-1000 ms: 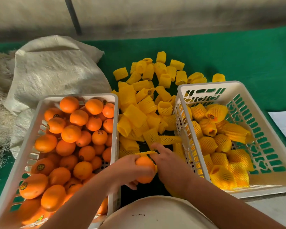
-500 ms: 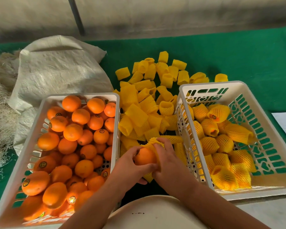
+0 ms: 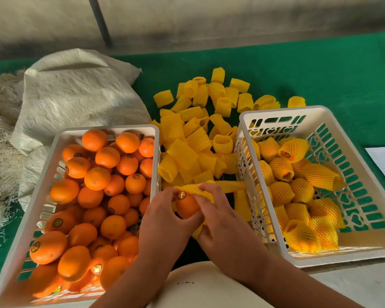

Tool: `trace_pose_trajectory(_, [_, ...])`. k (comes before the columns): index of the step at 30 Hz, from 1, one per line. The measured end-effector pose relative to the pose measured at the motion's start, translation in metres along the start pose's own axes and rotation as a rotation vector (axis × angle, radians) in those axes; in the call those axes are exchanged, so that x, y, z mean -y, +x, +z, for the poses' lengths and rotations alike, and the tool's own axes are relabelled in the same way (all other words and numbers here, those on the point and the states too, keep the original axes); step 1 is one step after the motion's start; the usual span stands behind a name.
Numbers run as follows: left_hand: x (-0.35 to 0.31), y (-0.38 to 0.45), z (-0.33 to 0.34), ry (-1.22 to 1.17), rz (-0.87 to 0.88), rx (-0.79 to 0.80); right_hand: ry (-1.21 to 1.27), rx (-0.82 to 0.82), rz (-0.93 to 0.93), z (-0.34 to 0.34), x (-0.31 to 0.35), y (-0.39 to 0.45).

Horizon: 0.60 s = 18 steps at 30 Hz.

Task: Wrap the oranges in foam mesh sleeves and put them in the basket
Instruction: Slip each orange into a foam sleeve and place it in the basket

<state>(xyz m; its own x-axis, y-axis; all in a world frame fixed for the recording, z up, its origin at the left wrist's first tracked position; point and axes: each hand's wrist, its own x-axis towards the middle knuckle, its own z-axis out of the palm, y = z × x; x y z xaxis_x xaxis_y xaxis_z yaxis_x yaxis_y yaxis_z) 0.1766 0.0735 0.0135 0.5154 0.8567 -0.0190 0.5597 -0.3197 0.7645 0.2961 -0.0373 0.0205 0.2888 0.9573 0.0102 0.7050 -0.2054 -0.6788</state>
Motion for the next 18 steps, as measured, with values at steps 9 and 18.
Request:
trace_pose_trajectory(9, [0.004, 0.005, -0.001, -0.062, 0.017, -0.147, 0.059, 0.008, -0.106, -0.008, 0.019, 0.0])
trace_pose_trajectory(18, [0.01, 0.001, -0.009, 0.063, 0.139, -0.149, 0.572, -0.001, 0.343, -0.016, 0.007, 0.021])
